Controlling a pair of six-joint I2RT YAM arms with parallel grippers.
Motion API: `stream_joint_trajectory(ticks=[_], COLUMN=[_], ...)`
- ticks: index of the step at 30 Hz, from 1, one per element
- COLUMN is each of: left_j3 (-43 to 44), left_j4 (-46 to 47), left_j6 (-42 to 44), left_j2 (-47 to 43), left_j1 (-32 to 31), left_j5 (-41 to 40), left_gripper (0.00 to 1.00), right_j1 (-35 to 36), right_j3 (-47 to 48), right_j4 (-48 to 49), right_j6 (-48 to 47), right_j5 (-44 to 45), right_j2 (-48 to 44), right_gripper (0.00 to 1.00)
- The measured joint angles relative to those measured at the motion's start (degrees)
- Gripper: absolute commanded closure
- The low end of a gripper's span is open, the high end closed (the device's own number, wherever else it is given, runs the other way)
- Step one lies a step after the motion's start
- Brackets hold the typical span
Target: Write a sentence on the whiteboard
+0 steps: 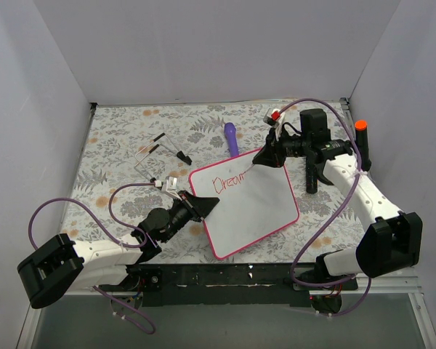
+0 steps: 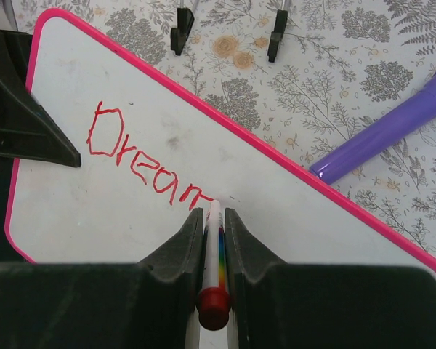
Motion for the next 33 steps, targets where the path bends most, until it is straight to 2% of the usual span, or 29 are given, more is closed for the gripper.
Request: stream_joint_trajectory(ticks=[20, 33], left_j3=[-0.7, -1.18], left_j4=[0.61, 0.48], left_j6=[-0.17, 0.31], left_j2=[-0.13, -1.2], left_j1=[0.07, 0.11], left_j5=[-0.07, 0.15], left_gripper=[1.0, 1.0], right_j1=[-0.83, -4.66], right_j3=[-1.2, -0.96], right_j4=[-5.05, -3.23], right_j6=[-4.55, -1.55], right_j5=[-2.29, -4.33], right_j2=[-0.2, -2.64], right_gripper=[0.99, 0.99])
